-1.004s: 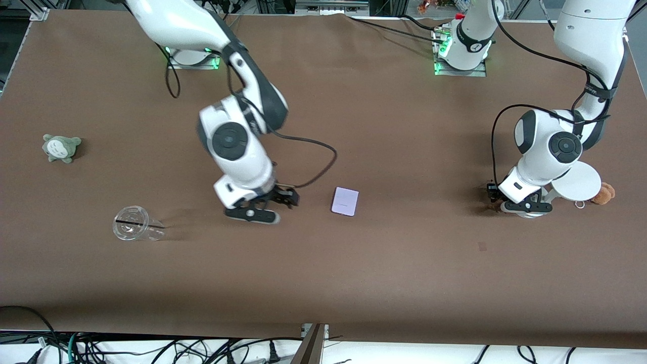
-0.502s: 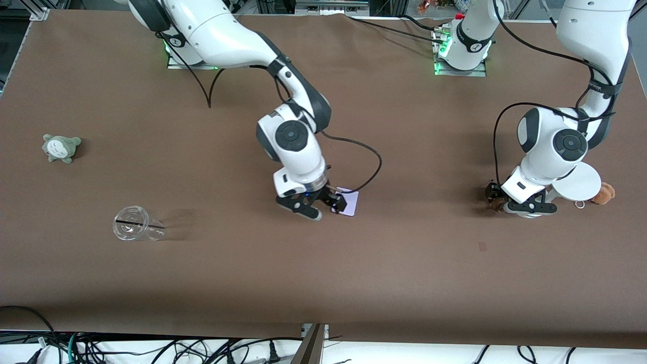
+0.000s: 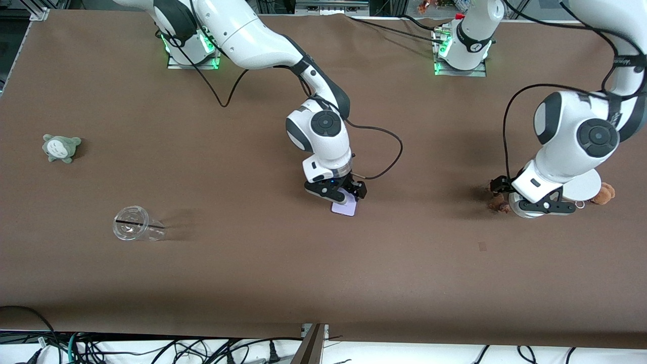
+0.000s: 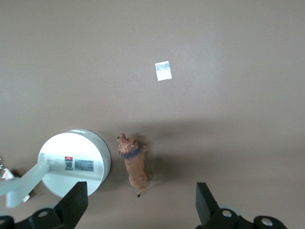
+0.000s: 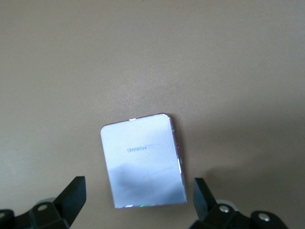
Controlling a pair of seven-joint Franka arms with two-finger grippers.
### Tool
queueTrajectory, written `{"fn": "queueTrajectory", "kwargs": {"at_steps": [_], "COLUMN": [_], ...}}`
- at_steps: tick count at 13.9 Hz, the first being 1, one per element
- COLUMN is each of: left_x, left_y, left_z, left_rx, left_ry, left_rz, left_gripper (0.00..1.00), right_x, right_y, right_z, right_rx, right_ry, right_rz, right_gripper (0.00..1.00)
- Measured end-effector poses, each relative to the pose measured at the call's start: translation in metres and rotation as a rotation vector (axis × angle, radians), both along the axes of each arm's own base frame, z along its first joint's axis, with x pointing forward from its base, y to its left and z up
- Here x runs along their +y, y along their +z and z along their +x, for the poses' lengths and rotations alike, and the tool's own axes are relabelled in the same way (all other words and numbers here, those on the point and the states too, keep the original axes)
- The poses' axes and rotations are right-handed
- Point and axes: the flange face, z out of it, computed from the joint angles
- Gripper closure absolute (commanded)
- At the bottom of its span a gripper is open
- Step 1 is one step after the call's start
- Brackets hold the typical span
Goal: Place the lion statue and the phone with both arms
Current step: 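Grasp the white phone with the right gripper while the left gripper lowers the lion, then lift the phone with the right gripper while the left gripper returns to rest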
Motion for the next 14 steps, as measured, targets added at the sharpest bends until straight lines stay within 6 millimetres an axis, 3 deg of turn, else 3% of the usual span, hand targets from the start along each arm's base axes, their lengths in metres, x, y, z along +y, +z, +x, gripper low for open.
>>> {"fn": "queueTrajectory", "kwargs": {"at_steps": [3, 5, 7, 11, 14], "left_x": [-0.012, -0.009, -0.004, -0.002, 0.007], "left_y": [0.067, 0.118, 0.156, 0.206, 0.221], "left_z": [0.016, 0.025, 0.027, 0.021, 0.017], "left_rx": [0.009, -0.007, -0.012, 0.005, 0.024], "left_ry": [0.024, 0.036, 0.047, 0.057, 0.074], "left_rz": [-0.028, -0.029, -0.027, -0.024, -0.021], "left_gripper": [0.0, 0.0, 0.0, 0.0, 0.0], "right_x": [0.004, 0.008, 0.012, 0.012, 0.011], "right_y": [-0.019, -0.026, -0.029, -0.041, -0.044], "right_z": [-0.008, -0.013, -0.017, -0.017, -0.017], "right_rx": [-0.02, -0.022, -0.034, -0.051, -0.056], "right_ry": [0.042, 0.055, 0.069, 0.079, 0.081], "right_rz": [-0.044, -0.05, -0.05, -0.047, -0.05], "right_gripper": [0.0, 0.0, 0.0, 0.01, 0.25]}}
